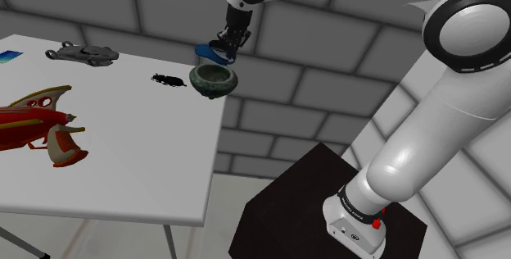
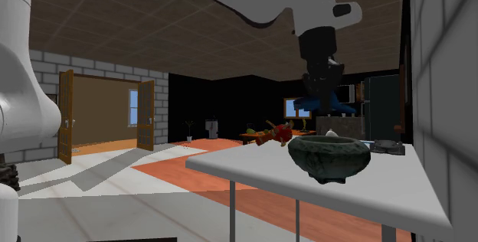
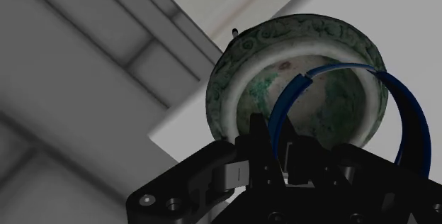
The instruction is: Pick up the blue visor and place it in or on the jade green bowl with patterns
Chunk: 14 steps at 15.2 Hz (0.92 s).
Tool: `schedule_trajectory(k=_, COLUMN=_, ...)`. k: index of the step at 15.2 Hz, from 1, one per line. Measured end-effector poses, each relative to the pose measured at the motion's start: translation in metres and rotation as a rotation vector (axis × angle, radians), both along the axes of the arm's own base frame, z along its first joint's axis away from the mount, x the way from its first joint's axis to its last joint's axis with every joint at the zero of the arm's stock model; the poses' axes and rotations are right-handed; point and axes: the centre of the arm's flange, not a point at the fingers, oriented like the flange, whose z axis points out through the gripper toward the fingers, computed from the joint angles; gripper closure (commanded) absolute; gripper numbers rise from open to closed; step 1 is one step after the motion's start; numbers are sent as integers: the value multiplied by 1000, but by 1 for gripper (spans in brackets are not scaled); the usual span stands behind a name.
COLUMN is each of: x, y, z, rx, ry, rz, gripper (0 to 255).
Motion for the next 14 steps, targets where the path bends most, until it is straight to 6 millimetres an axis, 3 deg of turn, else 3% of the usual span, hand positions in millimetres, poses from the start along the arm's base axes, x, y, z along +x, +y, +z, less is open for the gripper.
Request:
schedule_trajectory(k=12, x=2, y=-2, z=-60, rx=0, ry=0, rz=1, gripper=255)
schedule_trajectory(k=14, x=2, y=-1, z=-62, rx=0, ry=-3, rz=1, gripper=255)
